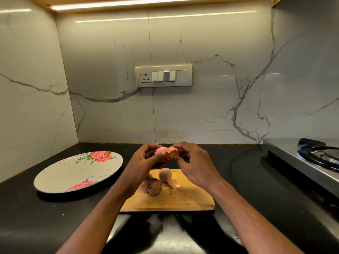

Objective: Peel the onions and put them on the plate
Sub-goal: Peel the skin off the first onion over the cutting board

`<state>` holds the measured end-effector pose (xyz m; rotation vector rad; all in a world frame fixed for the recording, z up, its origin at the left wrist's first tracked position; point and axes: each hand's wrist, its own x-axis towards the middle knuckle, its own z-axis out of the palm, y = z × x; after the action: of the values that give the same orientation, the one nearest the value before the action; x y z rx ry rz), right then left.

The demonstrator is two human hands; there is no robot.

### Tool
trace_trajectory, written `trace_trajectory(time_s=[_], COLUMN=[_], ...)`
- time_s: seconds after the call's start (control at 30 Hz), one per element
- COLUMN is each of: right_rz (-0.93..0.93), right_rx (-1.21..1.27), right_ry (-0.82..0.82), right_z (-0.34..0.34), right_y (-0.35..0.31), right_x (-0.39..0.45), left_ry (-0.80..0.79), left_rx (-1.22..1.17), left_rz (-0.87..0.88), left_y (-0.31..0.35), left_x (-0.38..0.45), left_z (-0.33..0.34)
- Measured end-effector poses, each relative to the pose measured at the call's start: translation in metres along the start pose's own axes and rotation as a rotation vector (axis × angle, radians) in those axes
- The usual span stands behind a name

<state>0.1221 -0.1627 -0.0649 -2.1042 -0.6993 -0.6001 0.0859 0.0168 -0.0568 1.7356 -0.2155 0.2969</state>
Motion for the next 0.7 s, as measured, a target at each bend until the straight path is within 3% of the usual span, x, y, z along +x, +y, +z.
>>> trace_trajectory(time_s=[0.27, 0.47, 0.7], right_rz=[0.063, 0.082, 0.177], right_rx=[0.007, -0.148, -0.286], right_ry=[0.066, 0.077, -0.053], right_z=[-0.0005, -0.0016, -0.0056], right_y=[-0.0015, 0.0026, -0.0004], right_x=[0.0014, -0.0006, -0.0045], left_ry=[-0.049, -0.076, -0.105], left_rx=[0.007, 0.005, 0.04], left_rz=[0.02, 0.019, 0.004], left_y=[-0.0006, 0.001, -0.0008], left_x=[-0.0013, -0.0029, -0.0028], left_z=[0.0011, 0.0011, 0.0036])
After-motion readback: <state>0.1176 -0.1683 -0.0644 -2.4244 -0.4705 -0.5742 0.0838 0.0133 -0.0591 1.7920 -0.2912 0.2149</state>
